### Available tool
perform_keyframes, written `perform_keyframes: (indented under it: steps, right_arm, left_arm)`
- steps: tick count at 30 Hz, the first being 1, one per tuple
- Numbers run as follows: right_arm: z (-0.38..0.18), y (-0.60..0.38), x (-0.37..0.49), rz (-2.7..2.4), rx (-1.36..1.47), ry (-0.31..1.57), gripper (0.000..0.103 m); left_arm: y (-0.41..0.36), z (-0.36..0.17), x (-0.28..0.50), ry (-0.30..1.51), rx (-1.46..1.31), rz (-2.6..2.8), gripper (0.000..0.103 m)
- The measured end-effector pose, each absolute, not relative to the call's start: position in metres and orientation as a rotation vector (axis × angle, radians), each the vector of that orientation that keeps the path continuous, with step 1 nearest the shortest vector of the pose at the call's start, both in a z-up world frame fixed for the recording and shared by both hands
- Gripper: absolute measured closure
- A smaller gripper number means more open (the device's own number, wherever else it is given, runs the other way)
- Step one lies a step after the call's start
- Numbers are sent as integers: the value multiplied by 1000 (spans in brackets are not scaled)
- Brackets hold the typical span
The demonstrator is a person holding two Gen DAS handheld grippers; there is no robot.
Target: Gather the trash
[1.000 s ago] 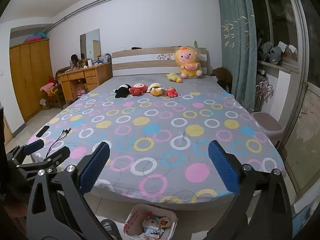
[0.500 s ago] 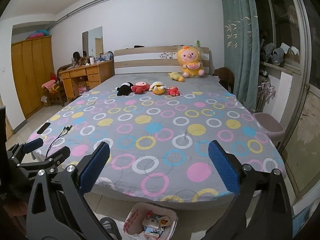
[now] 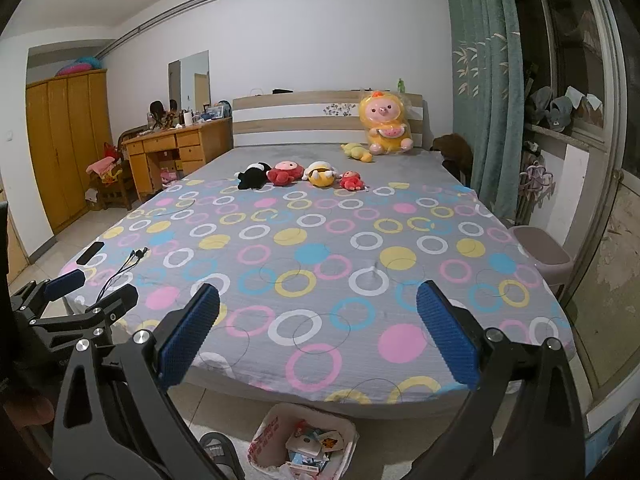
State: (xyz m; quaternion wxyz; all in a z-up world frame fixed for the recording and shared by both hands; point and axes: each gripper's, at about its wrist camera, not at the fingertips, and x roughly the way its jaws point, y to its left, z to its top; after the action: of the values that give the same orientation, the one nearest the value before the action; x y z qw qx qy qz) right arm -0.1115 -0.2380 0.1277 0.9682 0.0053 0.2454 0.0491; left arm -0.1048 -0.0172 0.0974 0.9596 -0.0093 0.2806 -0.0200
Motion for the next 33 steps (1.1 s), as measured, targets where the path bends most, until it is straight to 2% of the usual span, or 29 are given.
perform_keyframes:
  steps: [33]
  right_arm:
    - [127, -233, -112, 107, 6, 493, 7]
  left_arm:
    - [-10, 107, -102, 560, -75, -85, 8]
